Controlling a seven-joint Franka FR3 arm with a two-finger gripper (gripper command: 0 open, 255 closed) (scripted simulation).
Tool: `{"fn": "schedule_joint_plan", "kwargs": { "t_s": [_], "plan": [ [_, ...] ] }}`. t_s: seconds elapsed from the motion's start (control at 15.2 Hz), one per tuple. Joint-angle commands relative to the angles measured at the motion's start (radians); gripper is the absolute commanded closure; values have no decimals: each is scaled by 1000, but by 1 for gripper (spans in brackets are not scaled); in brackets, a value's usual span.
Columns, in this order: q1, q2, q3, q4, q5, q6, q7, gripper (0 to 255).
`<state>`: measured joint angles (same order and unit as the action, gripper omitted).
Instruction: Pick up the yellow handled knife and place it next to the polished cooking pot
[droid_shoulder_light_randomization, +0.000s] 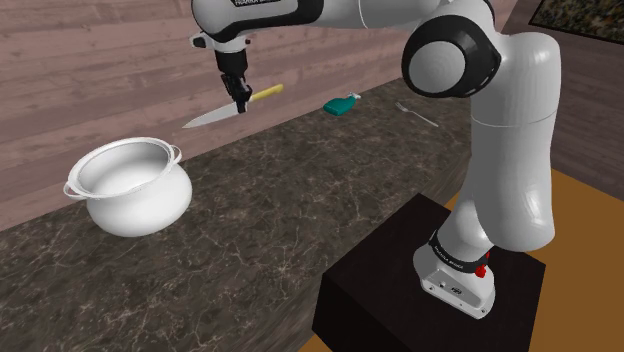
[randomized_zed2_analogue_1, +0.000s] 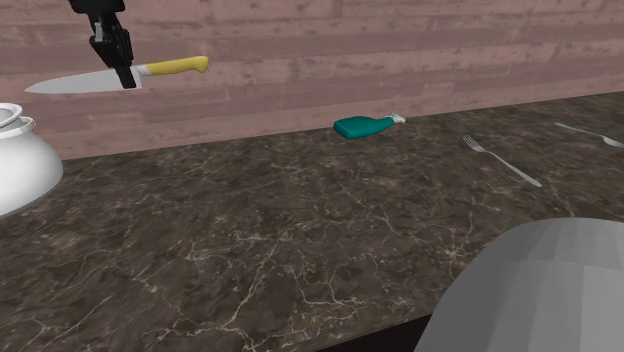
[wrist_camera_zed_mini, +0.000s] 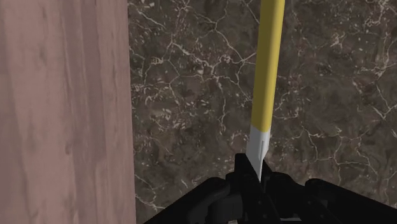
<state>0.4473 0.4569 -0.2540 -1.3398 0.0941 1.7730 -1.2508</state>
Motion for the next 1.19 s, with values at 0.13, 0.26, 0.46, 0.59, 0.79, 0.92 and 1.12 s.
{"fn": "schedule_joint_plan", "kwargs": {
  "t_s": [0.13, 0.26, 0.46, 0.59, 0.79, 0.92, 1.12],
  "plan": [
    [3, 4, 1, -51, 1, 55, -1, 255],
    [4, 7, 2, -73, 3, 80, -1, 255],
    [5, 13, 3, -104, 5, 117, -3, 255],
    [5, 18, 4, -123, 6, 142, -4, 255],
    [6, 28, 6, -150, 9, 177, -5, 255],
    [6, 35, 7, -166, 11, 200, -6, 255],
    [5, 48, 9, -188, 15, 234, -8, 255]
  ]
}}
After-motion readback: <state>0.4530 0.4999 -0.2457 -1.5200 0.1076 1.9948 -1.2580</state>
